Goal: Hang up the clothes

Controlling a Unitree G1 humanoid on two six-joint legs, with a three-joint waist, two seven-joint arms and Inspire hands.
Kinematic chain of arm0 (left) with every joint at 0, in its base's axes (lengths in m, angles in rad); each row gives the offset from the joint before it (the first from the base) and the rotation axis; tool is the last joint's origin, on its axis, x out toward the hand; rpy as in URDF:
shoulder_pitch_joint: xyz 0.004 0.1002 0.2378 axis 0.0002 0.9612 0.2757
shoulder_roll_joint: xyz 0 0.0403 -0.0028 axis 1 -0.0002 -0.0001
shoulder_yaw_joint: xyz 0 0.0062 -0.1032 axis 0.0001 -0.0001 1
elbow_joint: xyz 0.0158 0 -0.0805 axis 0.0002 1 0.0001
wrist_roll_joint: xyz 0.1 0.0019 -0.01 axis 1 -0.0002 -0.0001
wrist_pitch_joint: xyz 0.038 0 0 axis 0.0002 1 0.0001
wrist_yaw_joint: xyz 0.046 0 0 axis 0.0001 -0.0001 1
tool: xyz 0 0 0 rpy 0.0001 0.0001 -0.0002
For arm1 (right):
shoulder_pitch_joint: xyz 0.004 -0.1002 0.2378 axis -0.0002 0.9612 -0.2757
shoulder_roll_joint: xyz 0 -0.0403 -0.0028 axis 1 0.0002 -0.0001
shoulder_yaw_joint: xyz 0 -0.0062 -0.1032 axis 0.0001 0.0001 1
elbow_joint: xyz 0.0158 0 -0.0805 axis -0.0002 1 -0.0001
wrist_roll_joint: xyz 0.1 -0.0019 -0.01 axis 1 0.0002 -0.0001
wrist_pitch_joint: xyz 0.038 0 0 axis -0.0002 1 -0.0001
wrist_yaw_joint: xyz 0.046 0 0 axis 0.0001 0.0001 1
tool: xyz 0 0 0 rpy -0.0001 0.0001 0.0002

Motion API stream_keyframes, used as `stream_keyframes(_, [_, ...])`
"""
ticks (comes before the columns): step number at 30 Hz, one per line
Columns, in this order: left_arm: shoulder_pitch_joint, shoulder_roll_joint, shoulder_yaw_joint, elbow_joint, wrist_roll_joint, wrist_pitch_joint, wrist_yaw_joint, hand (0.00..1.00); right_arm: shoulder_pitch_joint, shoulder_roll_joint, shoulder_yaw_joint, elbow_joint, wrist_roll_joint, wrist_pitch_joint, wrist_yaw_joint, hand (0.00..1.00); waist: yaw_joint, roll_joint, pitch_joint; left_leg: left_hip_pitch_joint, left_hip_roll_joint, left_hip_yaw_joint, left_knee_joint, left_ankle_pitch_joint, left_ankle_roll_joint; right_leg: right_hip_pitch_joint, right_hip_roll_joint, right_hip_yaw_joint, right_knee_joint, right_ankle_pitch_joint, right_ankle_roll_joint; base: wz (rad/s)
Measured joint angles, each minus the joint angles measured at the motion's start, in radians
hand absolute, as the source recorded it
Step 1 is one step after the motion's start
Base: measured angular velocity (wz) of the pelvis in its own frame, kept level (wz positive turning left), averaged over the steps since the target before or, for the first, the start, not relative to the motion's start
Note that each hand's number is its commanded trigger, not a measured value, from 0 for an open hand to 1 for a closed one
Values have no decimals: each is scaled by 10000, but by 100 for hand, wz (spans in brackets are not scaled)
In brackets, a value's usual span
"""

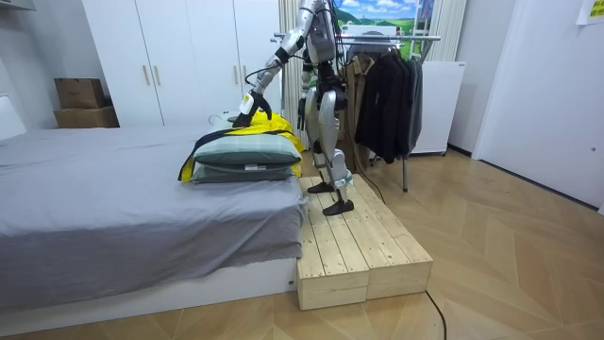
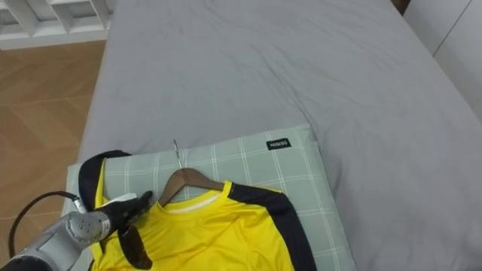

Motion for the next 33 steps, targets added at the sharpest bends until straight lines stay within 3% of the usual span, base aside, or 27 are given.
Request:
stream_keyframes(10, [-101, 7, -397, 128, 4, 476, -1028, 0, -109, -1, -70, 6, 83, 422, 35, 0, -158, 5, 8, 162, -27, 34, -21, 17, 20, 260, -10, -46, -165, 0, 1, 1])
stream_keyframes(21, [-117, 26, -658, 109, 56, 650, -1214, 0, -83, 0, -55, 8, 177, 439, 154, 0, -262, 10, 4, 197, -27, 14, 12, 23, 21, 330, -13, -85, -169, 1, 1, 0])
stream_keyframes(29, [-58, 21, -83, 159, 272, 312, -419, 0, -5, -24, -80, 0, 365, 344, 83, 0, -77, -35, -7, 119, -21, 83, 20, 32, 18, 128, -16, 24, -5, 0, 1, -3])
stream_keyframes(33, [15, -45, 487, 178, 785, -45, 569, 0, 95, 29, -67, -46, 468, 313, 83, 0, 124, -324, -41, -67, 2, 116, 106, 73, 6, -46, -14, -3, 68, 1, 0, 0])
